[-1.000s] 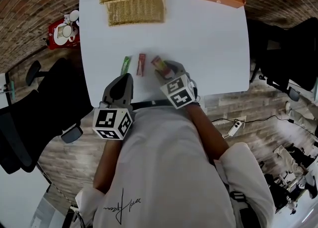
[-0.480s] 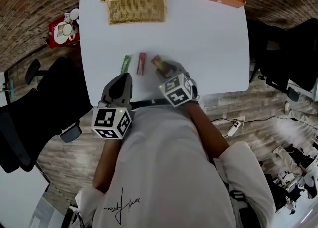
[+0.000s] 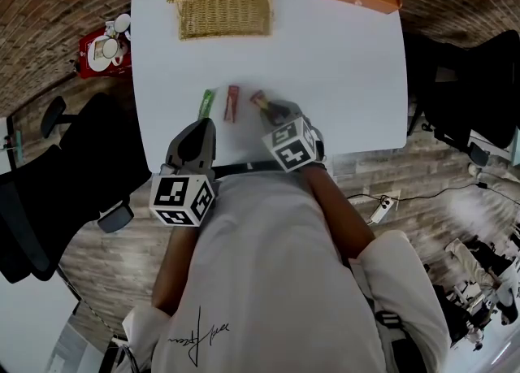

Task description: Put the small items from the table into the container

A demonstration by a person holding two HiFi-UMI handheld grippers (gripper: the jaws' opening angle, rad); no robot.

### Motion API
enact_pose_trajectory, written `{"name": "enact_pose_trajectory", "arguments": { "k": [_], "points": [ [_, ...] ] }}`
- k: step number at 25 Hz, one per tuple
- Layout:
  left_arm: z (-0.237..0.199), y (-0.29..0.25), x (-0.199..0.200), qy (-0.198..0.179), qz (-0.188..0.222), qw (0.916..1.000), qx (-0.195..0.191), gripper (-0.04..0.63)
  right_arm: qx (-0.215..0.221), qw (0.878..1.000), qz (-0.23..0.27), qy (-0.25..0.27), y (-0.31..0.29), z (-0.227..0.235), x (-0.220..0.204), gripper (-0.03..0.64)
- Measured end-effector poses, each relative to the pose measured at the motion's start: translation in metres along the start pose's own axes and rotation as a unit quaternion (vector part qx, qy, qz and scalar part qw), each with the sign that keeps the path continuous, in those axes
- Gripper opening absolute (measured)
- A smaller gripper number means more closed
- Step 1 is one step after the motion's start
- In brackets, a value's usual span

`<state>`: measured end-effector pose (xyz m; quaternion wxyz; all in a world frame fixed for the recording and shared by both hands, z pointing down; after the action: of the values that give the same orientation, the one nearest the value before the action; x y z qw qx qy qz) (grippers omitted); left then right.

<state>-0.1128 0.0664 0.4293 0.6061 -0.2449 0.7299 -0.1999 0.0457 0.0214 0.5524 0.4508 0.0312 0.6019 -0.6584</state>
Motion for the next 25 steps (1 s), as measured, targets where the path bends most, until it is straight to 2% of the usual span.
{"name": "enact_pose_trajectory", "arguments": {
  "k": [15,25],
  "points": [
    [0.008,0.0,0.001,-0.005,0.01,0.9998,-0.015,0.011,0.02,0.999,0.016,-0.035,0.013,-0.001,0.005,0.067],
    [0.014,0.001,0.003,0.01,0.019,0.9994,-0.025,0.011,0.022,0.999,0.029,-0.02,0.028,-0.003,0.02,0.066]
  ]
}}
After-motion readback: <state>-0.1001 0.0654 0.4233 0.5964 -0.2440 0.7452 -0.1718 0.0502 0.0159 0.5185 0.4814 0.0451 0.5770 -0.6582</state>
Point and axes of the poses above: the fingertips, and each gripper's own axes: y backward along the fingers, z to its right, x out of its top, the point moved 5 cm from there along y, backward along the fingers, and after that the axes turned 15 degrees about x, right-handed, at the moved point
